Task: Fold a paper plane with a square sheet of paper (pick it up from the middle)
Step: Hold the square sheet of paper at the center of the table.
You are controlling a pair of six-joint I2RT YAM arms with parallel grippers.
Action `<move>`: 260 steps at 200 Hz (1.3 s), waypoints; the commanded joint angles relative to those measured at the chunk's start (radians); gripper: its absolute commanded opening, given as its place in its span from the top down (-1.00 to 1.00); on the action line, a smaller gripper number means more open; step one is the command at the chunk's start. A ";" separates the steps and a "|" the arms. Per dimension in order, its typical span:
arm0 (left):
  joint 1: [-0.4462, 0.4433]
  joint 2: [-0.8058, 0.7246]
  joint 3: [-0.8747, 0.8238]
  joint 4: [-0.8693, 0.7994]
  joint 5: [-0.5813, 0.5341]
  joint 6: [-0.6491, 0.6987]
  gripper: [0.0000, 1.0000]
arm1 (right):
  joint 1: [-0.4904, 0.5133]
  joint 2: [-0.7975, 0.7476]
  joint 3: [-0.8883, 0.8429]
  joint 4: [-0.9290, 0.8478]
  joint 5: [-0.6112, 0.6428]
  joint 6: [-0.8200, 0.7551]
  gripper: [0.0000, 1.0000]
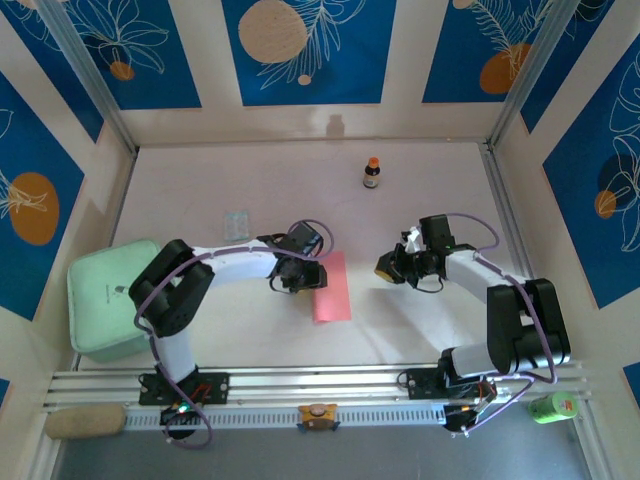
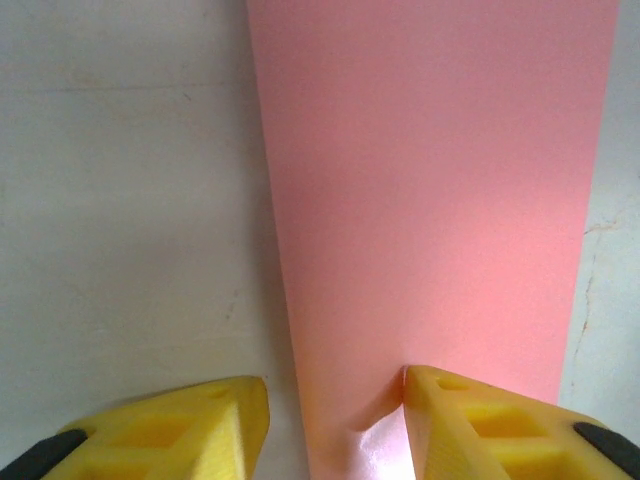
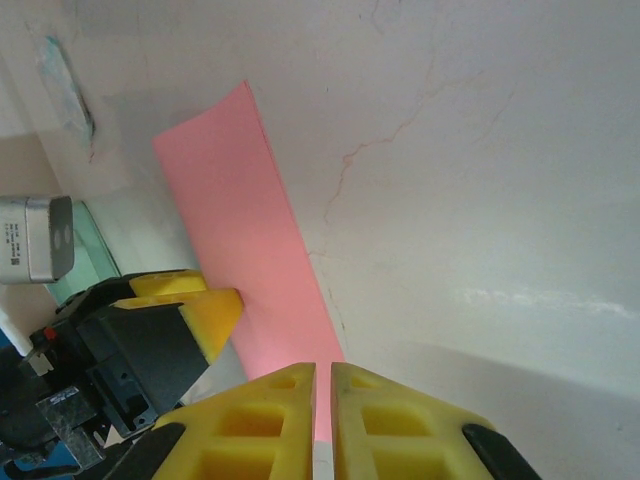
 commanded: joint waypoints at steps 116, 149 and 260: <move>-0.014 0.100 -0.008 0.005 -0.039 -0.002 0.03 | 0.026 0.025 0.024 0.001 -0.019 -0.001 0.74; -0.015 0.086 -0.011 -0.027 -0.081 -0.005 0.12 | 0.028 0.026 0.021 0.004 -0.022 -0.002 0.74; -0.016 0.117 0.028 -0.063 -0.073 0.034 0.07 | 0.032 0.026 0.020 0.009 -0.022 -0.001 0.74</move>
